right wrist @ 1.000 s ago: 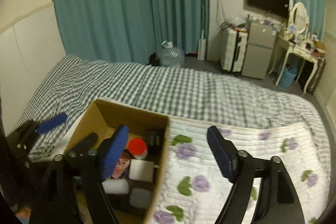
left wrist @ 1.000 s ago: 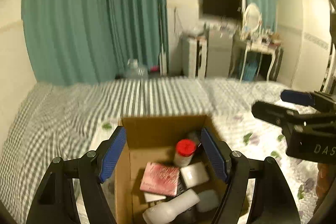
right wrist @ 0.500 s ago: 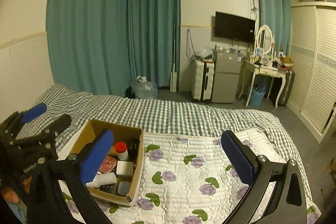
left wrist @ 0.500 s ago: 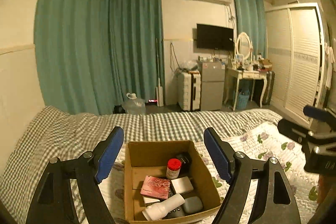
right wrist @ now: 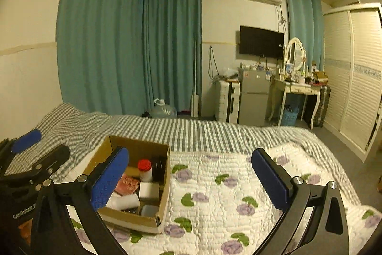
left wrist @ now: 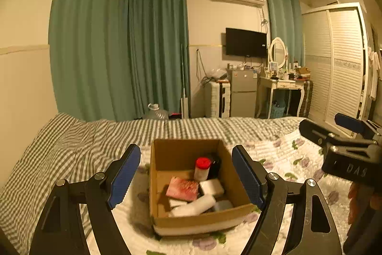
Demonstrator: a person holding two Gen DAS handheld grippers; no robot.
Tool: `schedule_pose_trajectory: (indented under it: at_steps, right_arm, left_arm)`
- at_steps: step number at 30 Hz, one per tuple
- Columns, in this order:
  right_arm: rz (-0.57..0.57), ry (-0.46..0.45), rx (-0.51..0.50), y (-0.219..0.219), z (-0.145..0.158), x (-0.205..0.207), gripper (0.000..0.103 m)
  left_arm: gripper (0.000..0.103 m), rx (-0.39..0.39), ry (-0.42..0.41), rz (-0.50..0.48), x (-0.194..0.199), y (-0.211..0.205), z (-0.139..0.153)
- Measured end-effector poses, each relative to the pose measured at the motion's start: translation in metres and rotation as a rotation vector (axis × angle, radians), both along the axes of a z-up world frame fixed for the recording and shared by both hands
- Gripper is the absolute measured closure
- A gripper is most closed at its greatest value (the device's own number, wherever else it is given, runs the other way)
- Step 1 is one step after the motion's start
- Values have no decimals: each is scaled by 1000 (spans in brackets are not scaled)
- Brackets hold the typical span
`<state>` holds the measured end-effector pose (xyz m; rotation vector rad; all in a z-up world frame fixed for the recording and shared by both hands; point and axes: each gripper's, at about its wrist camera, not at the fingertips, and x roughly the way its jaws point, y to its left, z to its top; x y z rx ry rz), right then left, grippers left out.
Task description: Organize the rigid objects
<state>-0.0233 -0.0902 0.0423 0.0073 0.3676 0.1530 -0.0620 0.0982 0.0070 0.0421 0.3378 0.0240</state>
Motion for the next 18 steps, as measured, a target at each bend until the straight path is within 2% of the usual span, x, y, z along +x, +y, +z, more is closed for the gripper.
schedule_pose_trajectory:
  at_steps: [7, 18]
  right_arm:
    - [-4, 44, -17, 0, -17, -2, 0]
    - [-12, 53, -13, -2, -20, -1, 0]
  left_arm:
    - [21, 1, 13, 11, -3, 1, -7]
    - [21, -1, 29, 14, -1, 2, -9]
